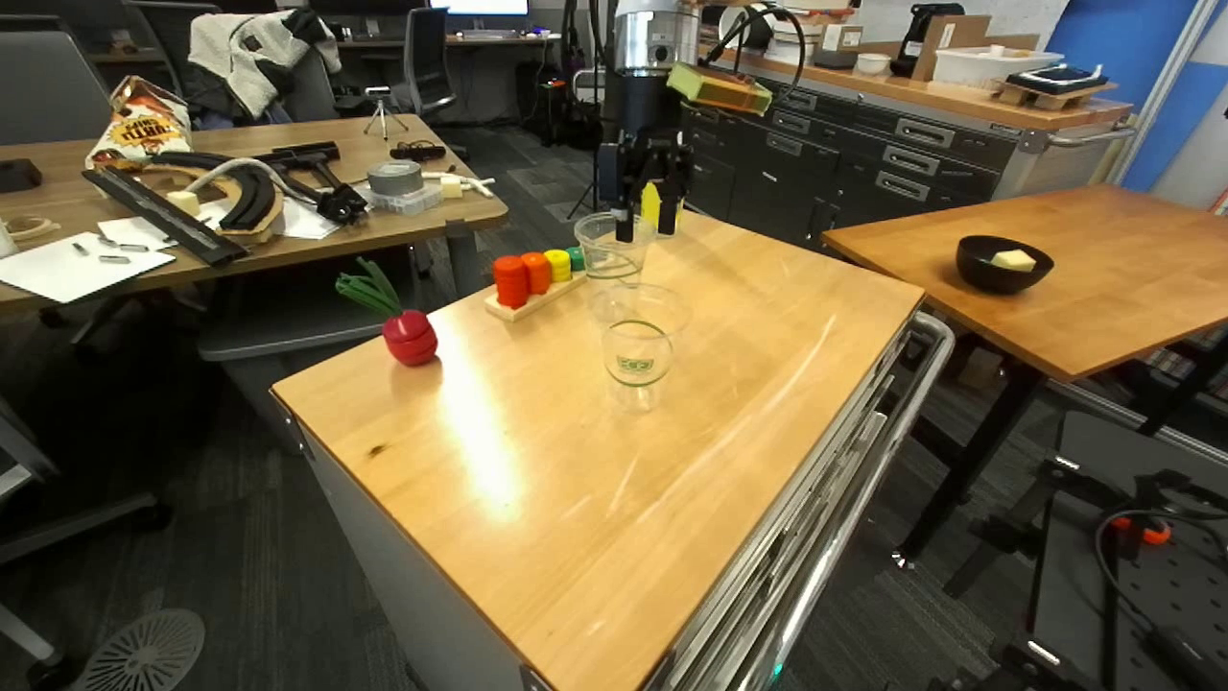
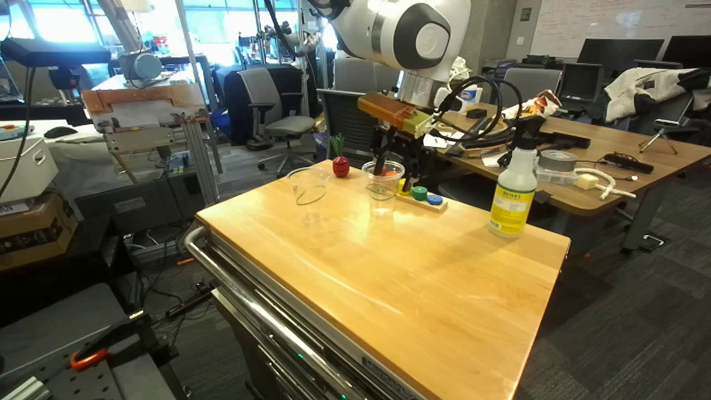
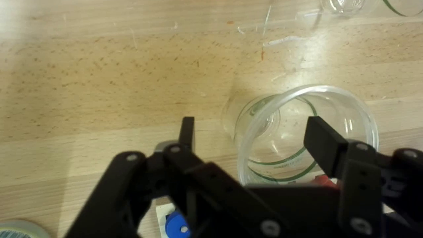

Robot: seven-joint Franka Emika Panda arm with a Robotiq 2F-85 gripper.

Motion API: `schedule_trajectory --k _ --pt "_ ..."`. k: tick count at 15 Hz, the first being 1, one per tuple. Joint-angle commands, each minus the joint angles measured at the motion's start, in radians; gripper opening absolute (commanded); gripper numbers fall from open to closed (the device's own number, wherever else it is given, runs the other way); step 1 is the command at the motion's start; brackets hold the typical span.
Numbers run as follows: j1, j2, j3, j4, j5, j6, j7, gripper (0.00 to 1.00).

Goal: Stack the three clear cups from right to left

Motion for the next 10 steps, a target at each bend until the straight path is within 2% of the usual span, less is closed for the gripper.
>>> schedule_trajectory --k 1,7,8,10 --pt "-0.011 0.001 0.007 0.013 -0.001 0.048 0.001 0.52" --pt "-0.017 -0.009 0.009 -0.018 -0.001 0.072 0.0 0.05" --pt "-0.015 -0.008 0.008 -0.024 -0.004 0.071 0.001 0.01" --pt "-0.014 -0.012 0.008 -0.038 -0.004 0.073 0.002 0.0"
